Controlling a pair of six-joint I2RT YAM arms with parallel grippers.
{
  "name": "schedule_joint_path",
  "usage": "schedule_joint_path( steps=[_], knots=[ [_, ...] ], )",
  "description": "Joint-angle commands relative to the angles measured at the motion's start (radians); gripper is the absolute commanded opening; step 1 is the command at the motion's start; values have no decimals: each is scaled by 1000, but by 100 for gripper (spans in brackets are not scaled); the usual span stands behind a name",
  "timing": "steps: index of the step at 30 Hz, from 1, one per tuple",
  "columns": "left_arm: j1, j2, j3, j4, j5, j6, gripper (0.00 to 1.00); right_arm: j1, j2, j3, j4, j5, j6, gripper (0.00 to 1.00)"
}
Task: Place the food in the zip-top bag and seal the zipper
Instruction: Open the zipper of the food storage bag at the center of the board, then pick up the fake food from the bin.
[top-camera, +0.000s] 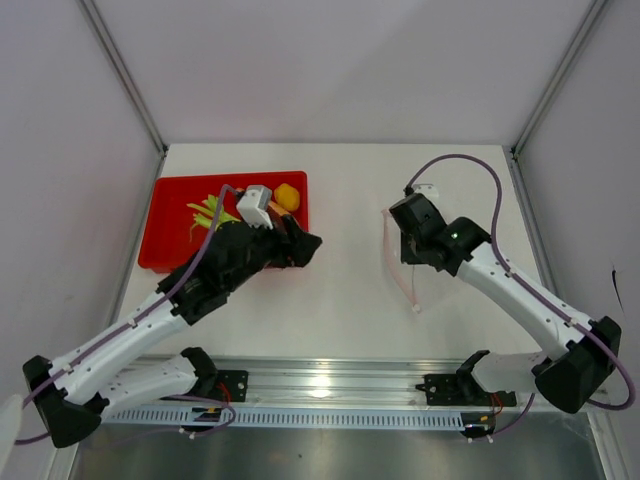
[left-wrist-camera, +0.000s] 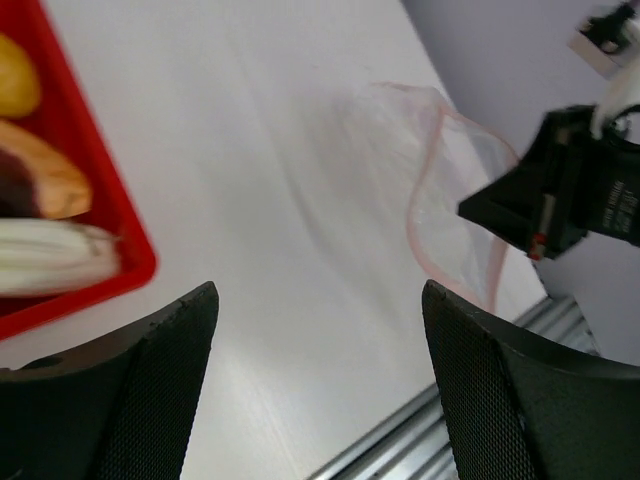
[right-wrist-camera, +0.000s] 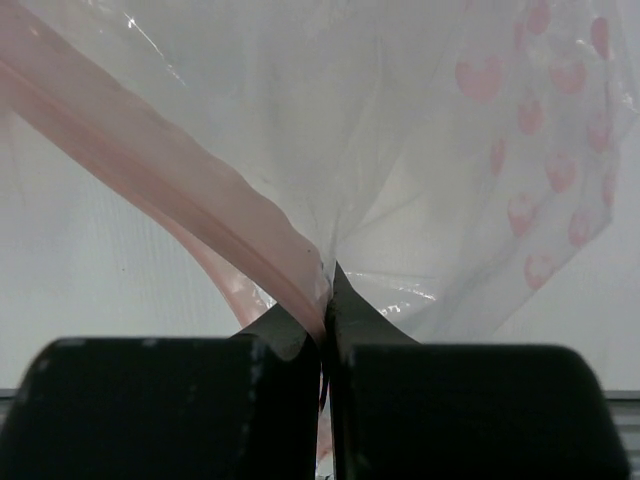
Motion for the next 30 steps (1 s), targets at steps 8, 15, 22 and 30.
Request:
schedule_joint_path(
  steps=[8, 15, 22, 30],
  knots=[
    [316, -15, -80, -103, -54, -12, 100, -35, 55, 17, 127, -145, -30, 0],
    [499, 126, -48, -97, -5, -36, 100, -55, 70, 5, 138, -190, -55, 0],
    [499, 389, 140, -102, 9, -89, 100, -57, 97, 8, 161, -251, -67, 0],
    [500, 630, 295, -28, -3, -239, 100, -58, 120, 2, 153, -241, -89, 0]
  ],
)
